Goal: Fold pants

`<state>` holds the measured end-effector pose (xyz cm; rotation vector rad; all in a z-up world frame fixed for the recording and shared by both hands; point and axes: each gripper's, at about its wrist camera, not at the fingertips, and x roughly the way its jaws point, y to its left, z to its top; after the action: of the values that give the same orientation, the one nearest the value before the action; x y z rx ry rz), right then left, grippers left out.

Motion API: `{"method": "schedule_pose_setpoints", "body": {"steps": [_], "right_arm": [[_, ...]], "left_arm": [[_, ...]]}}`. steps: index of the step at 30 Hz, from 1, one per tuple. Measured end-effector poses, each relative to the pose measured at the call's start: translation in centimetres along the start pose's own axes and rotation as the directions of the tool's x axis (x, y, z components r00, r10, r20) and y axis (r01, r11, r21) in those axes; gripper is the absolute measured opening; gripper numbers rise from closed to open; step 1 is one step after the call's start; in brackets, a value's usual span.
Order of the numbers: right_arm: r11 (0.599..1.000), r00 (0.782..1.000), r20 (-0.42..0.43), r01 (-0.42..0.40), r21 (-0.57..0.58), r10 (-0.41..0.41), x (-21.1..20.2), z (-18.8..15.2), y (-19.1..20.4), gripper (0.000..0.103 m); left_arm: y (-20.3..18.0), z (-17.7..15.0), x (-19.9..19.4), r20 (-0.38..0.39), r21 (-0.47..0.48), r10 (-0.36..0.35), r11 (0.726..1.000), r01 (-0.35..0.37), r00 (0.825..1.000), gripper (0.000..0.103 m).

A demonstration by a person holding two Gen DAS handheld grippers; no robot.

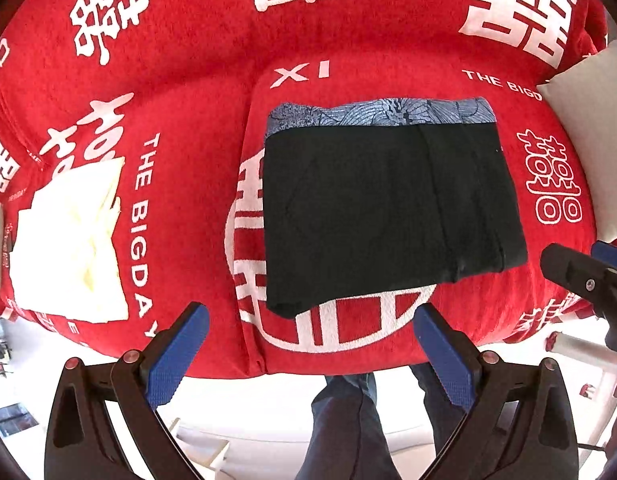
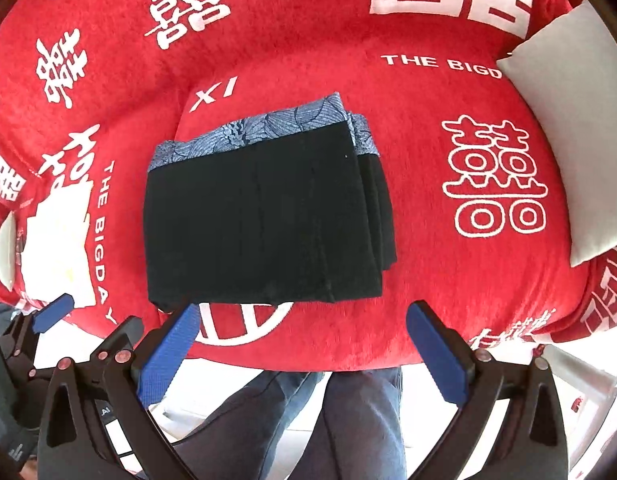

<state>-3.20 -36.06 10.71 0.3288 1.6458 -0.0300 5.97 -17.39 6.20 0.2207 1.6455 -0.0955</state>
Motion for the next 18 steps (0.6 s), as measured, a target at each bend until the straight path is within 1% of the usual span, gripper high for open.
{"method": "schedule_pose_setpoints", "body": {"steps": [9, 18], "right_arm": [[1.0, 1.0, 0.016, 0.022, 0.009, -0.022, -0.9, -0.3, 0.0, 0.103], [1.0, 0.999, 0.027, 0.019, 0.002, -0.019, -1.3, -0.5, 0.1, 0.103]], "left_arm": [[0.1, -0.3, -0.4, 0.007, 0.004, -0.01, 1.0, 0.01, 1.0, 0.102], [-0.1, -0.2, -0.7, 0.013, 0.012, -0.008, 1.0, 0.008, 1.0, 0.102]]}}
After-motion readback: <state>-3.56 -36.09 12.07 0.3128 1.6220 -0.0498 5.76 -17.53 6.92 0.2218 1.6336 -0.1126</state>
